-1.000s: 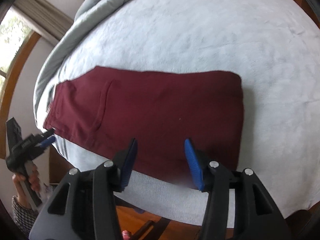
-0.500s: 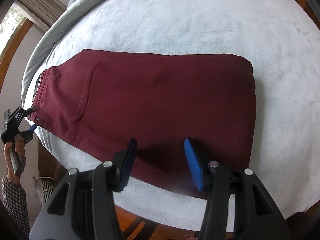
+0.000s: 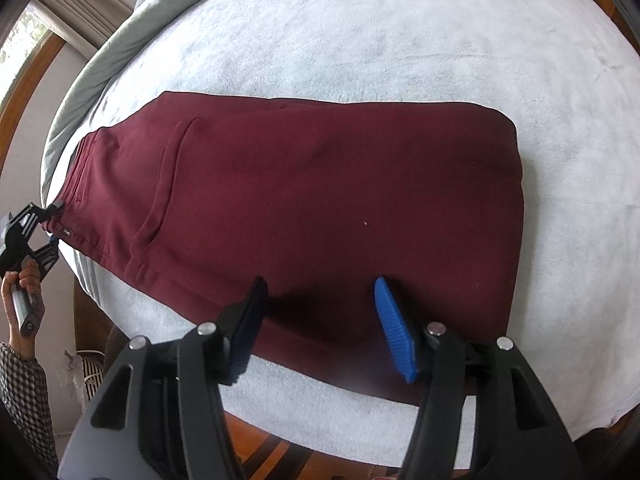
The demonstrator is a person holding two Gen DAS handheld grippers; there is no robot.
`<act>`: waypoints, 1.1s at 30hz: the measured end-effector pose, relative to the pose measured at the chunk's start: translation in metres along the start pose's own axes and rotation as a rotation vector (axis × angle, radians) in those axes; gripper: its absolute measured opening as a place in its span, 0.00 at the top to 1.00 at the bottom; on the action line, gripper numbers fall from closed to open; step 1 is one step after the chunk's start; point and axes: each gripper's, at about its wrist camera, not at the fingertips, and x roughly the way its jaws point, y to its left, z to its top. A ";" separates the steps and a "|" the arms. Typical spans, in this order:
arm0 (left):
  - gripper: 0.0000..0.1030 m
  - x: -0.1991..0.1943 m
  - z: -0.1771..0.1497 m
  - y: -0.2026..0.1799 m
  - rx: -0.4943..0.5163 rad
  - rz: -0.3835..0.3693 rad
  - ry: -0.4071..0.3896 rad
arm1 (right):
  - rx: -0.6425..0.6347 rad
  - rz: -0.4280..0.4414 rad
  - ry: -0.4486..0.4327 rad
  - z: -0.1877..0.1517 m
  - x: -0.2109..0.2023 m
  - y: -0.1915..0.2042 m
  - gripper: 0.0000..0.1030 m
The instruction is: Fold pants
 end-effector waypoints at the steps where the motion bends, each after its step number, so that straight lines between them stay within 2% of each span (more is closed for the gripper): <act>1: 0.63 0.002 0.001 -0.002 0.019 0.010 -0.002 | -0.004 -0.003 0.000 0.000 0.000 0.001 0.44; 3: 0.58 0.014 0.005 -0.002 0.030 0.064 0.011 | -0.014 -0.009 0.001 0.000 0.001 0.004 0.44; 4: 0.50 0.022 0.007 0.000 0.020 0.080 0.025 | -0.016 -0.008 0.001 0.000 0.001 0.004 0.44; 7: 0.47 0.032 0.014 0.003 -0.047 0.069 0.021 | -0.006 0.009 0.001 0.001 0.001 0.000 0.44; 9: 0.55 0.027 0.012 -0.005 -0.045 0.073 0.002 | -0.005 0.015 0.002 0.001 0.002 -0.001 0.44; 10: 0.69 0.024 0.009 -0.011 -0.023 0.055 -0.009 | -0.006 0.015 0.003 0.001 0.002 -0.001 0.44; 12: 0.70 0.022 0.008 -0.019 0.008 0.064 -0.024 | -0.006 0.015 0.004 0.001 0.003 -0.001 0.44; 15: 0.70 0.034 0.011 -0.018 0.019 0.138 -0.022 | -0.001 0.022 0.003 0.000 0.004 -0.002 0.43; 18: 0.70 0.033 0.012 -0.009 -0.033 0.104 -0.013 | 0.007 0.037 0.001 -0.001 0.003 -0.004 0.43; 22: 0.73 0.018 0.004 -0.021 0.022 0.087 -0.046 | 0.025 0.058 0.001 0.000 0.001 -0.007 0.43; 26: 0.73 0.007 0.000 -0.030 0.025 0.033 -0.066 | 0.059 0.084 -0.023 -0.001 -0.010 -0.011 0.43; 29: 0.73 0.005 -0.001 -0.039 0.057 0.032 -0.078 | 0.070 0.067 -0.034 -0.001 -0.019 -0.016 0.41; 33: 0.73 0.007 0.002 -0.039 0.037 -0.004 -0.073 | 0.097 0.058 -0.010 -0.001 -0.016 -0.027 0.41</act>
